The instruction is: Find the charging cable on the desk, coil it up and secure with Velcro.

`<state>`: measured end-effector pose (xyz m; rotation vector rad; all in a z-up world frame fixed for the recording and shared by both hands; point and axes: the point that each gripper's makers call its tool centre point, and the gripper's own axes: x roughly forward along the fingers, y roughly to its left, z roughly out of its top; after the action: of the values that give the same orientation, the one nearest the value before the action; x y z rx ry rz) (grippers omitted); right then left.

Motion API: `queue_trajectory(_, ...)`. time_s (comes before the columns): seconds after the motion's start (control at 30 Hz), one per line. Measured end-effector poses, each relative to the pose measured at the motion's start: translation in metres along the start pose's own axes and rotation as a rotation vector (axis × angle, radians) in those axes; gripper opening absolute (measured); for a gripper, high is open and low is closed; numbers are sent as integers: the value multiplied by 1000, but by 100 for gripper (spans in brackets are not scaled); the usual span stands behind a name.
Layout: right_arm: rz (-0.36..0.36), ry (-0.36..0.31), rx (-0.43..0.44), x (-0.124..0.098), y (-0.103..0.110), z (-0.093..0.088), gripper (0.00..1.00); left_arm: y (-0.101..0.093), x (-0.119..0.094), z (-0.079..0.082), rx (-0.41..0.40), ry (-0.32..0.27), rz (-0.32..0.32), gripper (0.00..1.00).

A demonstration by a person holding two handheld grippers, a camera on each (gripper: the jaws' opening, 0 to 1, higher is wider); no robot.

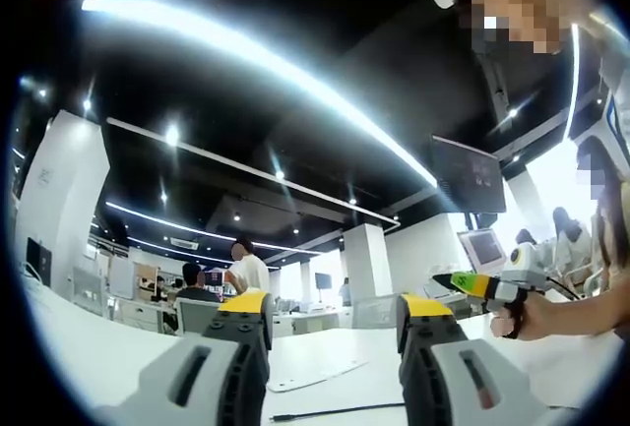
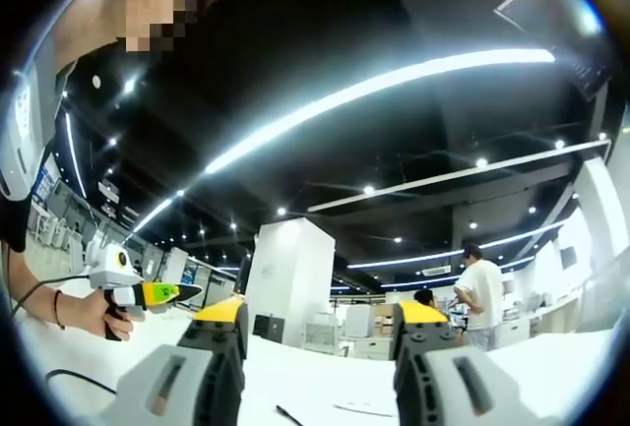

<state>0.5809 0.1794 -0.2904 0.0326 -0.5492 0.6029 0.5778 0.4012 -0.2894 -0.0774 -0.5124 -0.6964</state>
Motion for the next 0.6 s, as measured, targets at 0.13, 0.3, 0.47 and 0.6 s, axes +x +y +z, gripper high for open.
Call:
queue_trajectory(0.13, -16, -23, 4, 0, -4, 7, 60, -1, 0, 0, 2, 2, -2, 51)
queue_trajectory(0.3, -13, -19, -6, 1, -5, 6, 60, 0, 0, -4, 4, 15, 2, 51)
queue_trajectory(0.47, -26, -11, 2, 0, -10, 3, 60, 1, 1, -5, 5, 18, 3, 51)
queue_trajectory(0.6, -23, -13, 2, 1, -8, 4, 60, 0, 1, -5, 5, 20, 3, 51)
